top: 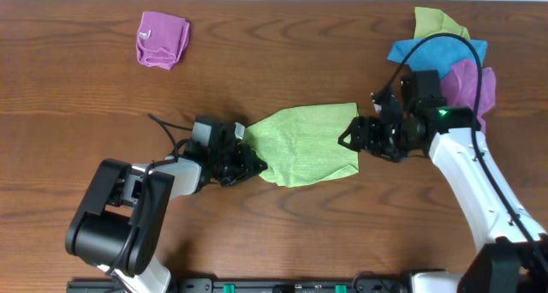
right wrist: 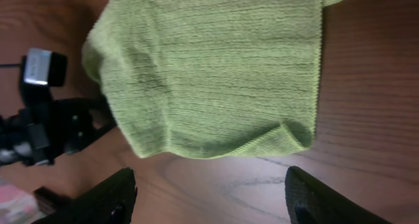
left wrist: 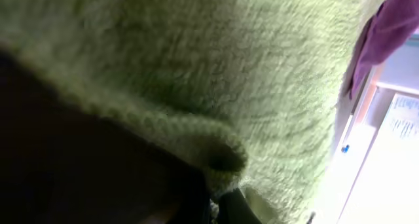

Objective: Fold the cloth
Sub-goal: 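Hold both corners and stretch the cloth between the grippers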

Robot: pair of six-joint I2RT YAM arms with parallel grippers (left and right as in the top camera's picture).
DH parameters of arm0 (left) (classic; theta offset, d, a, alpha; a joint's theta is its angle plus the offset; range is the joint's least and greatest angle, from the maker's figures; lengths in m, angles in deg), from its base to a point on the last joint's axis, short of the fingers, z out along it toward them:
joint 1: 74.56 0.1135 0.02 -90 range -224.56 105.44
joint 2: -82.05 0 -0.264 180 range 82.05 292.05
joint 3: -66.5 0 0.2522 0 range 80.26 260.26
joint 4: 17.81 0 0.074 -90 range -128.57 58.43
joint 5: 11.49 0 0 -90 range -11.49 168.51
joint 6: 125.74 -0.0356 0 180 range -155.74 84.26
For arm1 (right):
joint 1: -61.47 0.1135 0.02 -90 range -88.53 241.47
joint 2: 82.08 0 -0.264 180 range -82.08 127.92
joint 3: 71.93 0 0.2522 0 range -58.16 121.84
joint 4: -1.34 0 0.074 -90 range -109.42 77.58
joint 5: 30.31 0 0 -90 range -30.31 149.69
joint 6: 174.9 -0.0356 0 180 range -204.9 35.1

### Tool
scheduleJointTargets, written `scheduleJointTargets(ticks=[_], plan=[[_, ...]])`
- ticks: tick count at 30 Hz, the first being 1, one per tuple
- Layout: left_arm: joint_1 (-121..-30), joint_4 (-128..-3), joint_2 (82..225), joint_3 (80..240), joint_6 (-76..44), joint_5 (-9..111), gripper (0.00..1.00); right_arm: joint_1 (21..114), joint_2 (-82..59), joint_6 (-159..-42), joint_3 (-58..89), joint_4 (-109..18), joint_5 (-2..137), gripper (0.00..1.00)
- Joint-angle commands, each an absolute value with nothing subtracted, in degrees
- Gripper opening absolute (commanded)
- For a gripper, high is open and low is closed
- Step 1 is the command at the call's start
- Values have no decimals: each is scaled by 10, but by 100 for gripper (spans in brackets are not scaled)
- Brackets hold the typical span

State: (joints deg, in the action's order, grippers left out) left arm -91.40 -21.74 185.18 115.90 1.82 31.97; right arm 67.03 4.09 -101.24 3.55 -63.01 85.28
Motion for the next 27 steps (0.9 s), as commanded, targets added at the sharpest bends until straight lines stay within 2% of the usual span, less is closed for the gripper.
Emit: scheduleJointTargets(ticks=[1,8,15,27], plan=[[-896,-318,1864,1125,-54,431,6,679,33,-1005,34,-632,799,72],[-877,-487,1732,1153,-135,480,6,679,33,-1031,7,-631,767,68],[-876,-541,1667,1172,-135,483,6,679,33,-1086,-77,-576,778,66],[-876,-550,1663,1180,-125,468,6,683,33,-1148,-163,-502,818,65]])
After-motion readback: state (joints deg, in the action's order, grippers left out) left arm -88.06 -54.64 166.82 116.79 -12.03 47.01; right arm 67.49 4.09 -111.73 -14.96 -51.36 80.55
